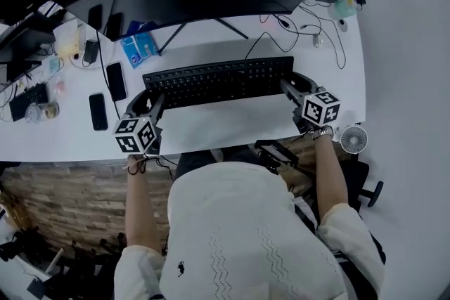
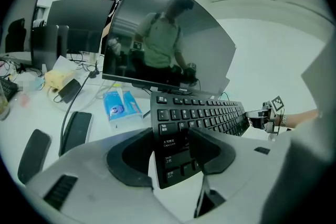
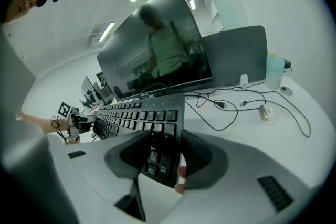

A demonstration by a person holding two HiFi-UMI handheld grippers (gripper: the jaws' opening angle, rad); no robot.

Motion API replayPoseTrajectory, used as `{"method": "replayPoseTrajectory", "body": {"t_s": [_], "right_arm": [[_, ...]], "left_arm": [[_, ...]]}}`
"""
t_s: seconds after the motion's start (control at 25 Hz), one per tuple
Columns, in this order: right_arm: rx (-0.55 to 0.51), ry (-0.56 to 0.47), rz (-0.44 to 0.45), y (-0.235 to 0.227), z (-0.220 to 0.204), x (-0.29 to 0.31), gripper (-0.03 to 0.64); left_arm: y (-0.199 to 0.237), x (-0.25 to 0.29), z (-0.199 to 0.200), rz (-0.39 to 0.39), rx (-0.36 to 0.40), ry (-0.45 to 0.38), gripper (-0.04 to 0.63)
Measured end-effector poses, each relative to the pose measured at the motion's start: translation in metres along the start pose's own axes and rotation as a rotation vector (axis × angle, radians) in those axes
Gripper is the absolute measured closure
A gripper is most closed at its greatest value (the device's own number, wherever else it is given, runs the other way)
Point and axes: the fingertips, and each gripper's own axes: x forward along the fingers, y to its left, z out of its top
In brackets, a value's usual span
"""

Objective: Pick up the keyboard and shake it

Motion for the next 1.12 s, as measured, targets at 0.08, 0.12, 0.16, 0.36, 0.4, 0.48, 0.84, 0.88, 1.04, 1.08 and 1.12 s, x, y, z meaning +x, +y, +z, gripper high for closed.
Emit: {"method": "replayPoseTrajectory", "body": {"t_s": [0.08, 0.12, 0.16, 0.36, 0.4, 0.48, 0.84, 0.88, 1.04, 1.08, 1.12], "right_arm": [[-0.016, -0.024, -0.009, 0.0, 0.01, -0.006, 0.436], [-0.025, -0.038, -0.011, 0.0, 0.015, -0.009, 0.436], [-0.034, -0.051, -0.013, 0.0, 0.02, -0.014, 0.437], [-0.072, -0.111, -0.036, -0.001, 0.043, -0.038, 0.437], [-0.08, -0.124, -0.042, -0.001, 0.048, -0.044, 0.437], [-0.105, -0.155, -0.055, -0.002, 0.063, -0.055, 0.437], [-0.244, -0.278, -0.106, 0.021, 0.134, -0.103, 0.439], [-0.261, -0.287, -0.116, 0.026, 0.142, -0.108, 0.439], [-0.328, -0.347, -0.146, 0.05, 0.171, -0.13, 0.439], [-0.345, -0.369, -0.155, 0.057, 0.177, -0.137, 0.439], [-0.362, -0.393, -0.165, 0.064, 0.183, -0.144, 0.439]], "left_arm": [[-0.004, -0.001, 0.009, 0.006, 0.009, -0.023, 0.382], [-0.007, -0.001, 0.013, 0.006, 0.013, -0.035, 0.382], [-0.01, -0.002, 0.017, 0.005, 0.016, -0.047, 0.382], [-0.028, -0.003, 0.038, -0.016, 0.044, -0.107, 0.382], [-0.032, -0.003, 0.043, -0.021, 0.049, -0.121, 0.382], [-0.039, -0.001, 0.054, -0.035, 0.057, -0.152, 0.382], [-0.058, -0.01, 0.107, -0.092, 0.069, -0.326, 0.382], [-0.059, -0.012, 0.113, -0.099, 0.072, -0.345, 0.382], [-0.063, -0.028, 0.141, -0.124, 0.098, -0.447, 0.382], [-0.064, -0.033, 0.148, -0.133, 0.106, -0.474, 0.382], [-0.066, -0.037, 0.155, -0.142, 0.112, -0.498, 0.382]]}}
